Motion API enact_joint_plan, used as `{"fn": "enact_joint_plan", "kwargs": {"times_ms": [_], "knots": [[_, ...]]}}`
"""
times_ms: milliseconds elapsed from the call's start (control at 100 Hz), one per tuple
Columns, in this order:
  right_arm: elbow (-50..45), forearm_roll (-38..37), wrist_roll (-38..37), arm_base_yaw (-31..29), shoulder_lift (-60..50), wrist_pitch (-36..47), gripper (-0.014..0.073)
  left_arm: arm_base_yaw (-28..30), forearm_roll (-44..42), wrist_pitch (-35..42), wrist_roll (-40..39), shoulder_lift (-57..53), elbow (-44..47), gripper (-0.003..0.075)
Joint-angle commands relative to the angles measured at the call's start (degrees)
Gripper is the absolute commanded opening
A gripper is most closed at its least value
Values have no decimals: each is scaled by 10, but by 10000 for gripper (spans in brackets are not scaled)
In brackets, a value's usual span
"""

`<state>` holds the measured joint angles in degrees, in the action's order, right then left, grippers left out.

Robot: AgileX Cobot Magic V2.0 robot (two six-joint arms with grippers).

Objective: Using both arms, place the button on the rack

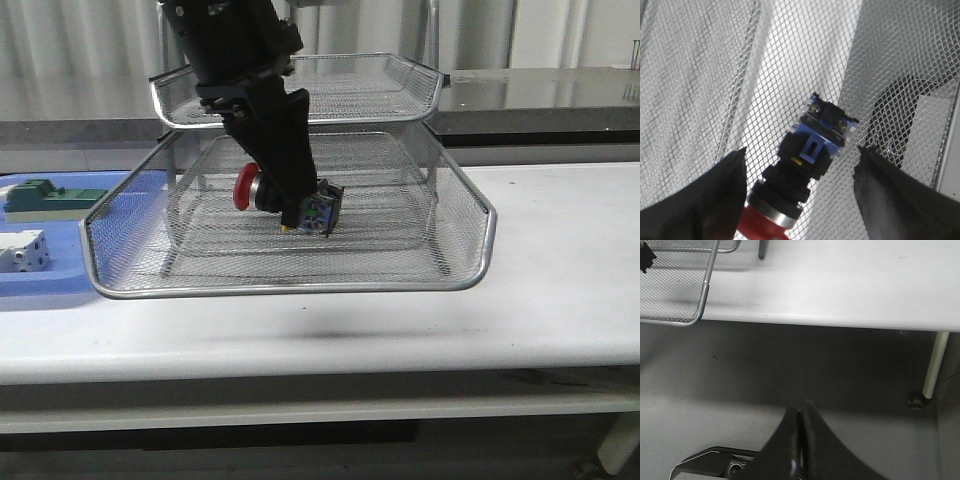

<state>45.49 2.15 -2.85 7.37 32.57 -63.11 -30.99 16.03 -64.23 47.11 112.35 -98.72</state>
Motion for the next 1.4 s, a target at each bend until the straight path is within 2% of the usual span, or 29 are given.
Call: {"fn": "enact_joint_plan", "kwargs": {"times_ms": [0,280,710,920,1160,1390], "knots": [[20,-4,2,-3,1,30,-67,-5,13,1,-1,-30,-15,454],[20,-4,2,-3,1,30,-67,-5,56,-87,-8,-31,-58,454],[20,-4,2,-3,1,30,-67,-2,36,-87,-62,-112,-76,452],[20,-4,2,-3,1,30,-67,38,7,-87,-121,-168,-71,449],[20,-4,2,-3,1,30,-67,113,8,-78,-128,-259,-4,447],[20,-4,2,-3,1,30,-67,180,13,31,-128,-394,139,445]]}}
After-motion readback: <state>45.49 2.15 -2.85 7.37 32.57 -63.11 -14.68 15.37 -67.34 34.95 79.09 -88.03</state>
